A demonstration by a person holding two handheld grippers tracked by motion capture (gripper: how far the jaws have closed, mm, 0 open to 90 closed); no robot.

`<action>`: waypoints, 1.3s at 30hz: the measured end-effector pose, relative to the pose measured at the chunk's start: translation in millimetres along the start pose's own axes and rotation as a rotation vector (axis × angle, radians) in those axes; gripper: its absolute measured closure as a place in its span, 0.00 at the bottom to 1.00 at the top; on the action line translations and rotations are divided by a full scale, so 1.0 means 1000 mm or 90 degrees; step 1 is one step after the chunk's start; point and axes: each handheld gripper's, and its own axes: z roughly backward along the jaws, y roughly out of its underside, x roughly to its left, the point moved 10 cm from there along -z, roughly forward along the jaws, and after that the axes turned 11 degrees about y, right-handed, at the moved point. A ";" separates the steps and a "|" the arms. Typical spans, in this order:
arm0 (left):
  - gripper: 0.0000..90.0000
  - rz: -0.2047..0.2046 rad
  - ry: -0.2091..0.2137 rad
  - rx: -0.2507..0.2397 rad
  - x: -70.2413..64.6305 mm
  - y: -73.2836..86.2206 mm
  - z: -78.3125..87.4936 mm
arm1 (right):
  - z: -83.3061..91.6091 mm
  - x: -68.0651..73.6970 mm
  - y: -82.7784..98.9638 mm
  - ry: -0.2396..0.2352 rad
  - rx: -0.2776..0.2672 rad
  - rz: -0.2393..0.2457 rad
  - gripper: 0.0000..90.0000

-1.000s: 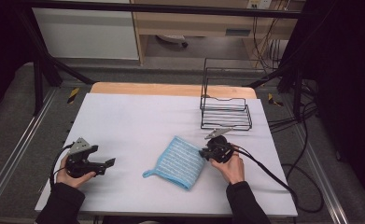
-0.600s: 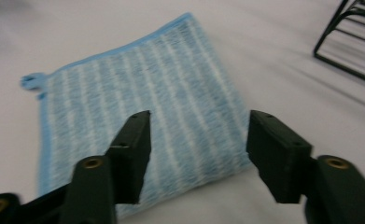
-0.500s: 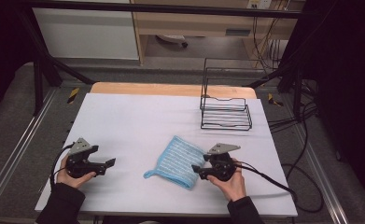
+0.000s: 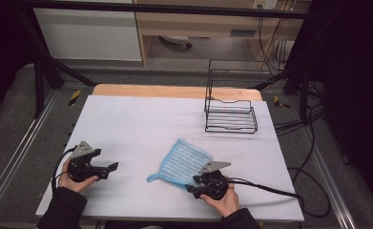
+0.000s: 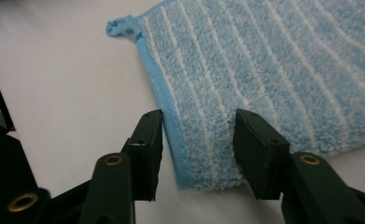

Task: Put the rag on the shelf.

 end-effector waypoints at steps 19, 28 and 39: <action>0.09 0.001 0.003 0.003 -0.002 0.000 -0.002 | 0.033 -0.029 0.018 -0.006 0.069 0.095 0.92; 0.09 0.003 0.004 0.005 -0.002 0.000 -0.002 | 0.038 -0.033 0.016 -0.019 0.027 0.094 0.72; 0.07 0.007 0.009 0.017 -0.007 -0.001 -0.008 | 0.046 -0.065 -0.002 0.015 -0.058 -0.015 0.30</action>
